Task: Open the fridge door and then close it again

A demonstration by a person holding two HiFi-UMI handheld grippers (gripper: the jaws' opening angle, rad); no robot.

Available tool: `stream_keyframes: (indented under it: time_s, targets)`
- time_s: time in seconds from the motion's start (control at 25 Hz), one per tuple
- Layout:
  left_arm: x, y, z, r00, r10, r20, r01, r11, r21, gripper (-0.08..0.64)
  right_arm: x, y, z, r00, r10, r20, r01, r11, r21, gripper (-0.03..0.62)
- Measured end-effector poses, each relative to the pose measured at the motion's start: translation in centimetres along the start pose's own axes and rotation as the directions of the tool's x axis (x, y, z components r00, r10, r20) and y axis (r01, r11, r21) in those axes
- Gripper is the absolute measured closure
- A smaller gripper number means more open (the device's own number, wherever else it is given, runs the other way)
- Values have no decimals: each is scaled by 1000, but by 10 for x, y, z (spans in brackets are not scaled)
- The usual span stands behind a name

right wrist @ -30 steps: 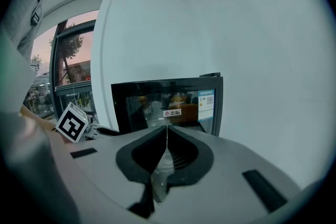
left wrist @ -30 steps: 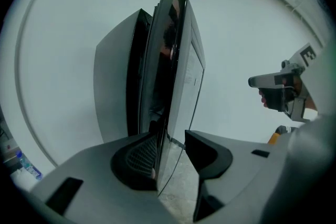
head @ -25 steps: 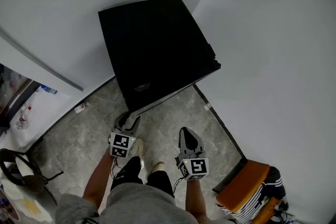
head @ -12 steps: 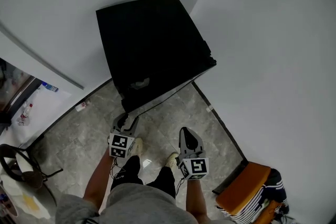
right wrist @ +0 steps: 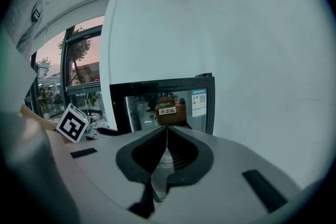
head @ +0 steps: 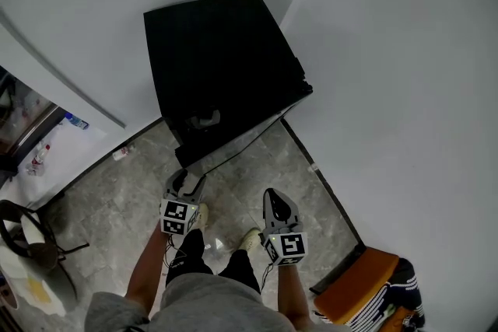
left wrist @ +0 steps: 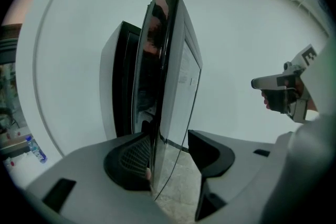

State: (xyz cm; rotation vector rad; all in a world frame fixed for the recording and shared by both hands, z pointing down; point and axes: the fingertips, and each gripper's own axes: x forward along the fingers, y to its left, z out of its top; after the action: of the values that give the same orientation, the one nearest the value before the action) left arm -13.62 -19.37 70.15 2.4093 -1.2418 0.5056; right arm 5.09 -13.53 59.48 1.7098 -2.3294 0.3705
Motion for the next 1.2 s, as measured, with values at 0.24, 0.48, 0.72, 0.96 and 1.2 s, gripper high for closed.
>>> stream_keyframes:
  time_s: [0.24, 0.48, 0.72, 0.96, 1.2]
  targets:
    - [-2, -11, -3, 999, 41, 21, -41, 999, -20, 357, -14, -14, -5, 1000, 22, -7, -22, 1000, -4, 568]
    - [-7, -22, -7, 995, 93, 33, -91, 995, -48, 357, -27, -30, -9, 999, 44, -17, -44, 999, -20, 568]
    - [-9, -35, -11, 988, 149, 41, -146, 986, -76, 357, -36, -47, -11, 997, 78, -16, -78, 996, -32, 568]
    - [-10, -45, -14, 980, 193, 46, -187, 977, -106, 353, -42, -60, -12, 993, 118, -21, -119, 991, -52, 568]
    - [-11, -59, -18, 979, 198, 47, -193, 976, -104, 339, -43, -67, -10, 988, 151, -17, -152, 986, -70, 568]
